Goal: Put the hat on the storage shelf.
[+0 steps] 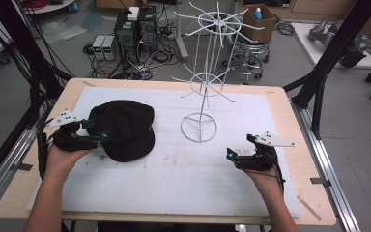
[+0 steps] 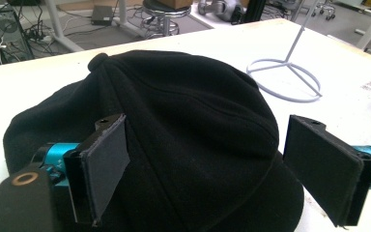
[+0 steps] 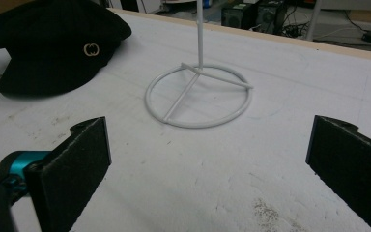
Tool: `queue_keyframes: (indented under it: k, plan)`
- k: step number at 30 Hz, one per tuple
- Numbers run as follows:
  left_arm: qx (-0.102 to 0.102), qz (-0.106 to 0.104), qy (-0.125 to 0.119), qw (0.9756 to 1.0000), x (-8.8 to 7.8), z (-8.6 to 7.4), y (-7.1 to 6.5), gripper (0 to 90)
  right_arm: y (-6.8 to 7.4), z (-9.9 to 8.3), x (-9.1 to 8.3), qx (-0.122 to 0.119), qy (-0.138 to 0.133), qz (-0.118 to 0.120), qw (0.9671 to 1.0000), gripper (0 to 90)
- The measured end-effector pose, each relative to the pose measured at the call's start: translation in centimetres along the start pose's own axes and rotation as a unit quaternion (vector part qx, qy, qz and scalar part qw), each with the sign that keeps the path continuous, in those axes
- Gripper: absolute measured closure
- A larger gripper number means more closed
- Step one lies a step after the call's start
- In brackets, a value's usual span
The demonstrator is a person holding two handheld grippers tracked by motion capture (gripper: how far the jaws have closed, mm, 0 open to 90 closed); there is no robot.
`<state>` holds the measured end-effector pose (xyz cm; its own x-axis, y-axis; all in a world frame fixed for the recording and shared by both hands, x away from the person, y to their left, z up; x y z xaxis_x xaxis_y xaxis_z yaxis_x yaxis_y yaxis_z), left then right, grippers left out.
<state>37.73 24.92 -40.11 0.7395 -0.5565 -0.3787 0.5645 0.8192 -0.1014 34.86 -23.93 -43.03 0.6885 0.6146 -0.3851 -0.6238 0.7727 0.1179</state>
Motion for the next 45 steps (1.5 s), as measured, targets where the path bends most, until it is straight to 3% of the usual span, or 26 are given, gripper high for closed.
queue_keyframes:
  k: [15,21,26,33,42,45]
  plan:
    - [-0.008,0.002,0.007,0.9999,0.5,-0.2,0.2,16.7,-0.1,-0.3,-0.1,-0.010,0.010,-0.002,0.9999,1.0]
    - [-0.018,0.008,-0.003,0.9998,0.2,0.5,0.7,16.7,-0.1,-0.4,-0.2,-0.008,0.012,-0.002,0.9999,1.0]
    - [-0.030,0.016,-0.003,0.9994,0.6,1.5,1.6,16.6,-0.1,-0.4,-0.3,-0.004,0.016,-0.001,0.9999,1.0]
    - [-0.012,0.015,0.009,0.9998,2.0,3.8,2.0,16.2,-0.2,-0.5,-0.2,-0.006,0.016,-0.002,0.9999,1.0]
    - [-0.009,0.017,0.023,0.9995,4.3,6.1,3.3,15.4,-0.2,-0.7,0.0,-0.006,0.026,0.001,0.9997,1.0]
    - [-0.024,0.010,0.023,0.9994,5.2,6.8,3.8,15.3,-0.3,-0.6,0.0,-0.002,0.024,0.000,0.9997,1.0]
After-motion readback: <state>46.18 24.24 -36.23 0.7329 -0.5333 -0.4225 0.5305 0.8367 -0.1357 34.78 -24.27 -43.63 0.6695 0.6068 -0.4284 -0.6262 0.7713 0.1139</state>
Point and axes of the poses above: each handheld gripper's, and its own axes: x roughly forward along the jaws, z roughly out of its top, y roughly to its left, the point moved 6 cm from there along x, roughly forward along the jaws, and after that the axes turned 3 degrees about z, right-handed, at the moved point
